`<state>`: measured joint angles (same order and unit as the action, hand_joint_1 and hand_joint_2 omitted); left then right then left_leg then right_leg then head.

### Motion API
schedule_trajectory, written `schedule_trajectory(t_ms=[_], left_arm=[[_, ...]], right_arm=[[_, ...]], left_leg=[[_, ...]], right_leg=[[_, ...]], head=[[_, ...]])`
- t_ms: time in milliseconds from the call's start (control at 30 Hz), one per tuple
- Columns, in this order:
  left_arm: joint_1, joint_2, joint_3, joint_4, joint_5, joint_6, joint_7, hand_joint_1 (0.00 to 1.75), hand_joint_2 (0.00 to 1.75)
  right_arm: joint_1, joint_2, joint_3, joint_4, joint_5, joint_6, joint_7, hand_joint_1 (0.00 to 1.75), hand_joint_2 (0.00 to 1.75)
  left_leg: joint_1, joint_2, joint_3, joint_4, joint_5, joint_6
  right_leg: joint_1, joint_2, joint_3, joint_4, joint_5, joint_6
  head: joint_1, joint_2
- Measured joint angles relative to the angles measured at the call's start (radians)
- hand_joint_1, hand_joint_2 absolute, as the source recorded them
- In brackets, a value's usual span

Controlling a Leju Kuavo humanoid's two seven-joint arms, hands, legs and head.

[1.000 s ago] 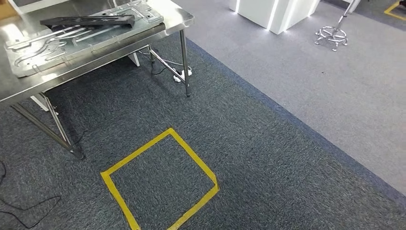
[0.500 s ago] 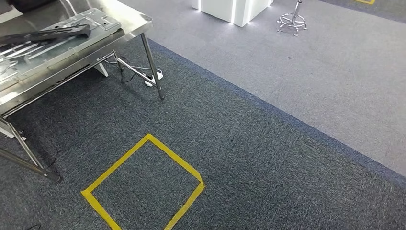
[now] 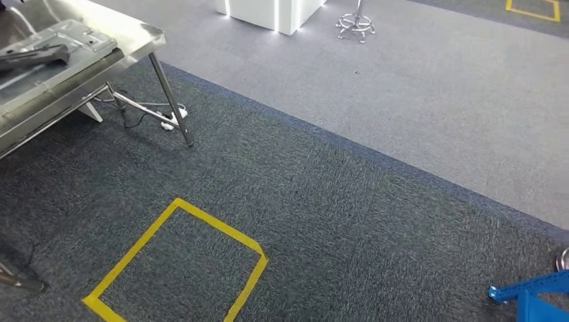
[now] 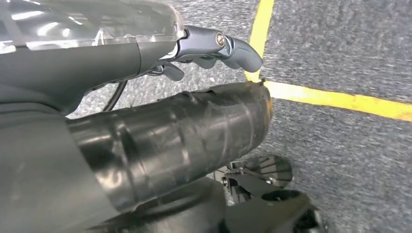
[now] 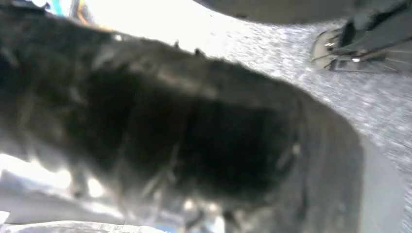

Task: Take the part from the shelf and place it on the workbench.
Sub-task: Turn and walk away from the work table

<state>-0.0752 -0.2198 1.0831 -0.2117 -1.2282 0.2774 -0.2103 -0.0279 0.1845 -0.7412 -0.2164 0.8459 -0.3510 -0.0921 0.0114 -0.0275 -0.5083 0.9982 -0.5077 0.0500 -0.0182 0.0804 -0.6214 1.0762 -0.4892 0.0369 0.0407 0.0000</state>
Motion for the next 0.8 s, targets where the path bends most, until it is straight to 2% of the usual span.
schedule_trajectory(t_ms=[67, 100, 133, 167, 200, 233, 300, 333, 367, 433, 467, 500, 567, 600, 633, 667, 700, 733, 767, 800], left_arm=[[0.004, 0.0, 0.002, 0.0, 0.001, -0.002, -0.004, 0.0, 0.0], [0.005, 0.001, 0.003, 0.0, 0.002, -0.002, -0.004, 0.0, 0.0], [0.006, 0.001, 0.005, 0.0, 0.004, -0.002, -0.006, 0.0, 0.0], [0.006, 0.002, 0.007, 0.0, 0.005, -0.002, -0.008, 0.0, 0.0], [0.005, 0.003, 0.008, 0.0, 0.007, -0.002, -0.009, 0.0, 0.0], [0.004, 0.003, 0.009, 0.0, 0.008, -0.002, -0.011, 0.0, 0.0], [0.003, 0.004, 0.012, 0.0, 0.01, -0.003, -0.013, 0.0, 0.0], [0.003, 0.004, 0.014, 0.0, 0.011, -0.005, -0.013, 0.0, 0.0], [0.002, 0.004, 0.015, 0.0, 0.011, -0.006, -0.014, 0.0, 0.0], [-0.001, 0.004, 0.016, 0.0, 0.012, -0.011, -0.017, 0.0, 0.0], [-0.002, 0.005, 0.016, 0.0, 0.012, -0.013, -0.018, 0.0, 0.0], [-0.002, 0.005, 0.016, 0.0, 0.012, -0.015, -0.02, 0.0, 0.0], [0.0, 0.005, 0.016, 0.0, 0.011, -0.017, -0.022, 0.0, 0.0], [0.002, 0.005, 0.017, 0.0, 0.011, -0.017, -0.022, 0.0, 0.0], [0.003, 0.005, 0.017, 0.0, 0.01, -0.017, -0.022, 0.0, 0.0], [0.004, 0.005, 0.017, 0.0, 0.009, -0.017, -0.021, 0.0, 0.0], [0.005, 0.005, 0.017, 0.0, 0.008, -0.017, -0.021, 0.0, 0.0], [0.006, 0.005, 0.017, 0.0, 0.007, -0.017, -0.02, 0.0, 0.0], [0.006, 0.005, 0.017, 0.0, 0.005, -0.016, -0.02, 0.0, 0.0], [0.006, 0.006, 0.017, 0.0, 0.003, -0.016, -0.021, 0.0, 0.0]], right_arm=[[-0.003, 0.0, 0.0, 0.0, 0.002, 0.0, 0.001, 0.0, 0.0], [-0.002, 0.0, 0.0, 0.0, 0.004, 0.0, 0.001, 0.0, 0.0], [-0.001, 0.0, 0.0, 0.0, 0.006, 0.0, 0.002, 0.0, 0.0], [0.0, 0.0, 0.0, 0.0, 0.008, 0.0, 0.003, 0.0, 0.0], [0.002, -0.001, 0.0, 0.0, 0.01, -0.001, 0.005, 0.0, 0.0], [0.003, -0.001, 0.0, 0.0, 0.012, -0.001, 0.006, 0.0, 0.0], [0.002, -0.002, 0.0, 0.0, 0.014, -0.001, 0.008, 0.0, 0.0], [0.001, -0.002, 0.0, 0.0, 0.015, 0.0, 0.008, 0.0, 0.0], [0.001, -0.002, 0.0, 0.0, 0.016, 0.0, 0.009, 0.0, 0.0], [0.002, -0.003, 0.0, 0.0, 0.016, 0.001, 0.009, 0.0, 0.0], [0.002, -0.003, 0.0, 0.0, 0.016, 0.001, 0.009, 0.0, 0.0], [0.001, -0.003, 0.0, 0.0, 0.016, 0.002, 0.009, 0.0, 0.0], [-0.001, -0.004, 0.0, 0.0, 0.017, 0.003, 0.009, 0.0, 0.0], [-0.001, -0.004, 0.0, 0.0, 0.018, 0.004, 0.009, 0.0, 0.0], [0.0, -0.005, 0.0, 0.0, 0.019, 0.005, 0.01, 0.0, 0.0], [0.001, -0.005, 0.0, 0.0, 0.019, 0.005, 0.011, 0.0, 0.0], [0.003, -0.005, 0.0, 0.0, 0.02, 0.007, 0.012, 0.0, 0.0], [0.005, -0.005, 0.0, 0.0, 0.021, 0.009, 0.014, 0.0, 0.0], [0.006, -0.005, 0.0, 0.0, 0.023, 0.011, 0.015, 0.0, 0.0], [0.005, -0.005, 0.0, 0.0, 0.026, 0.014, 0.017, 0.0, 0.0]], left_leg=[[-0.004, 0.029, -0.004, -0.003, 0.003, 0.007], [-0.007, 0.045, -0.006, -0.002, 0.003, 0.008], [-0.009, 0.06, -0.008, -0.002, 0.003, 0.008], [-0.011, 0.074, -0.008, -0.001, 0.003, 0.009], [-0.012, 0.086, -0.008, -0.001, 0.002, 0.009], [-0.012, 0.097, -0.006, -0.001, 0.0, 0.008], [-0.016, 0.116, -0.002, 0.001, -0.004, 0.002], [-0.018, 0.124, 0.001, 0.003, -0.006, -0.003], [-0.019, 0.133, 0.003, 0.003, -0.007, -0.008], [-0.018, 0.146, 0.006, 0.004, -0.01, -0.019], [-0.016, 0.138, 0.004, 0.01, -0.017, -0.024], [-0.014, 0.116, -0.005, 0.034, -0.037, -0.03], [-0.009, 0.061, -0.051, 0.14, -0.1, -0.038], [-0.007, 0.044, -0.085, 0.213, -0.135, -0.04], [-0.007, 0.039, -0.112, 0.271, -0.155, -0.042], [-0.007, 0.038, -0.128, 0.303, -0.158, -0.042], [-0.006, 0.037, -0.126, 0.298, -0.14, -0.041], [-0.006, 0.034, -0.106, 0.252, -0.105, -0.039], [-0.006, 0.023, -0.074, 0.181, -0.064, -0.036], [-0.005, 0.002, -0.043, 0.11, -0.035, -0.033]], right_leg=[[0.002, -0.052, -0.054, 0.12, -0.069, 0.0], [0.003, -0.062, -0.079, 0.179, -0.094, 0.001], [0.003, -0.067, -0.091, 0.212, -0.102, 0.003], [0.003, -0.071, -0.086, 0.213, -0.094, 0.003], [0.003, -0.076, -0.061, 0.175, -0.07, 0.002], [0.004, -0.09, -0.02, 0.107, -0.04, -0.001], [0.012, -0.139, 0.051, -0.015, -0.004, -0.012], [0.016, -0.157, 0.068, -0.047, 0.002, -0.018], [0.02, -0.163, 0.07, -0.055, 0.001, -0.022], [0.018, -0.141, 0.066, -0.06, 0.008, -0.03], [0.015, -0.131, 0.066, -0.063, 0.012, -0.035], [0.012, -0.12, 0.065, -0.067, 0.016, -0.041], [0.009, -0.097, 0.062, -0.07, 0.022, -0.05], [0.009, -0.085, 0.059, -0.07, 0.023, -0.053], [0.01, -0.072, 0.057, -0.069, 0.024, -0.054], [0.01, -0.059, 0.056, -0.068, 0.025, -0.054], [0.01, -0.045, 0.056, -0.066, 0.025, -0.054], [0.01, -0.032, 0.056, -0.063, 0.026, -0.053], [0.01, -0.019, 0.055, -0.06, 0.025, -0.051], [0.011, -0.008, 0.053, -0.055, 0.025, -0.048]], head=[[0.001, 0.0], [0.001, 0.0], [0.001, 0.0], [0.001, 0.0], [0.001, 0.0], [0.001, 0.0], [0.001, 0.0], [0.0, 0.0], [0.0, 0.0], [0.0, 0.0], [0.0, 0.0], [-0.001, 0.0], [-0.003, 0.0], [-0.004, 0.0], [-0.003, 0.0], [-0.004, 0.0], [-0.004, 0.0], [-0.004, 0.0], [-0.004, 0.0], [-0.003, 0.0]])
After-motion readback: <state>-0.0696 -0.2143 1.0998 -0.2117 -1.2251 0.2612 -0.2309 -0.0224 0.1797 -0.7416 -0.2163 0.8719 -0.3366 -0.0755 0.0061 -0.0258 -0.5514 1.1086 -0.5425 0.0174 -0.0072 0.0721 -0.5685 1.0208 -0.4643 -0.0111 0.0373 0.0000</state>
